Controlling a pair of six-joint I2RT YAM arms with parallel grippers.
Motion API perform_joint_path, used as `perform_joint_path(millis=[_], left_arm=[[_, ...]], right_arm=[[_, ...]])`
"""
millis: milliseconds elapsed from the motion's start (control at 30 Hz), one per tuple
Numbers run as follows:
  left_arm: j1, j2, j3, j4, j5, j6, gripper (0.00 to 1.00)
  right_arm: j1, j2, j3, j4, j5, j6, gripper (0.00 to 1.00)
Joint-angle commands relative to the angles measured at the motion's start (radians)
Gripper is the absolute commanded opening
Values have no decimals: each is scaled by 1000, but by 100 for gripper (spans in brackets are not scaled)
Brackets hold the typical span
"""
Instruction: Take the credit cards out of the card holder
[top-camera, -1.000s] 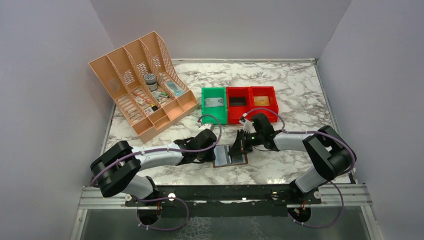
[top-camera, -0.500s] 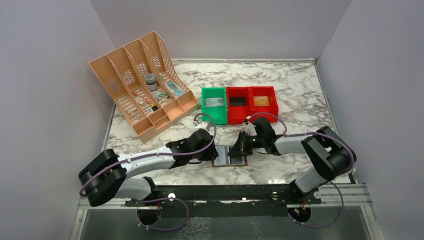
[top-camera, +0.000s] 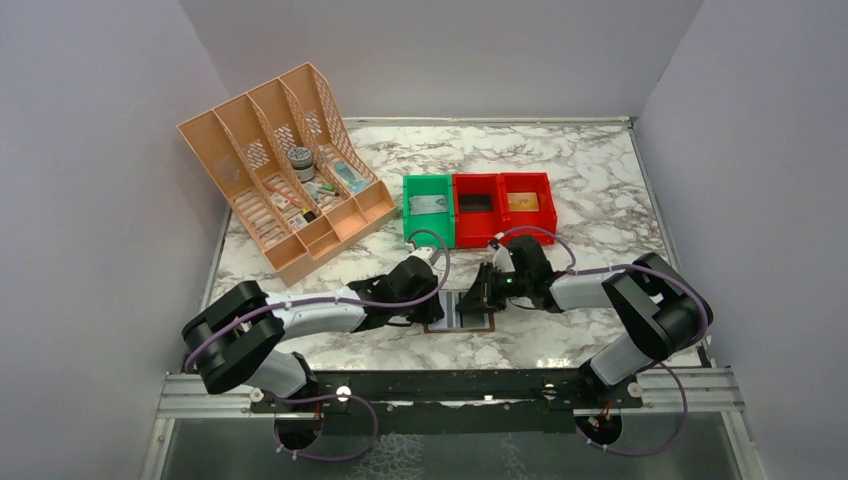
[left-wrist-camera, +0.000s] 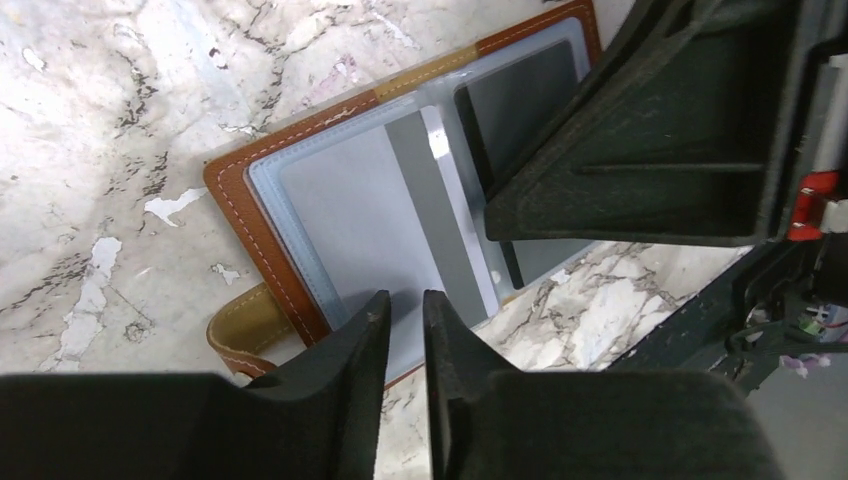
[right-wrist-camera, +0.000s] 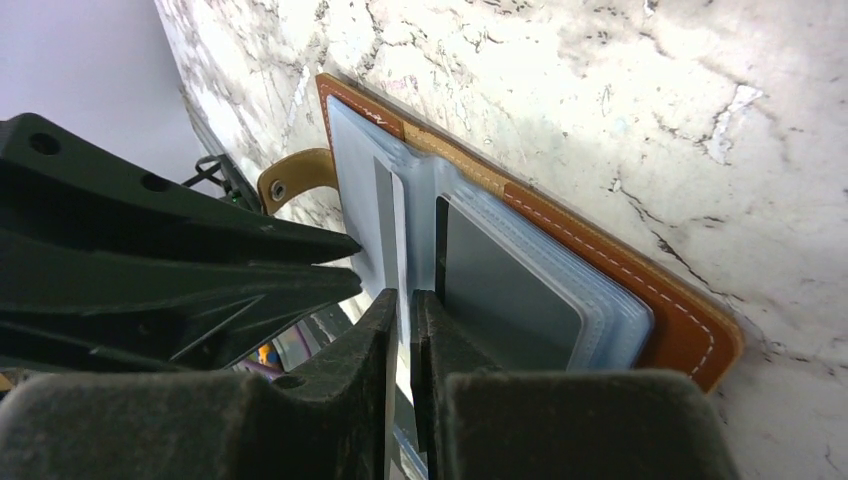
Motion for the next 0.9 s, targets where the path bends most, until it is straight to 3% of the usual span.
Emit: perform_joint_path(millis=[0,333,567,867], left_arm=[[-4,36,9,22,-7,0,18],[-4,6,-41,-10,-59,-34,15],[-5,-25,-32,-60,-108,-23,21],[-4,5,-32,-37,-79,-22,18]], right_arm=[[-7,-1,-8,30,28,2,13],[-5,9,35,-54,50,-37,18],[-3,9,64,-112,60,-104,19],[31,47,111,-156,89,-133,19]])
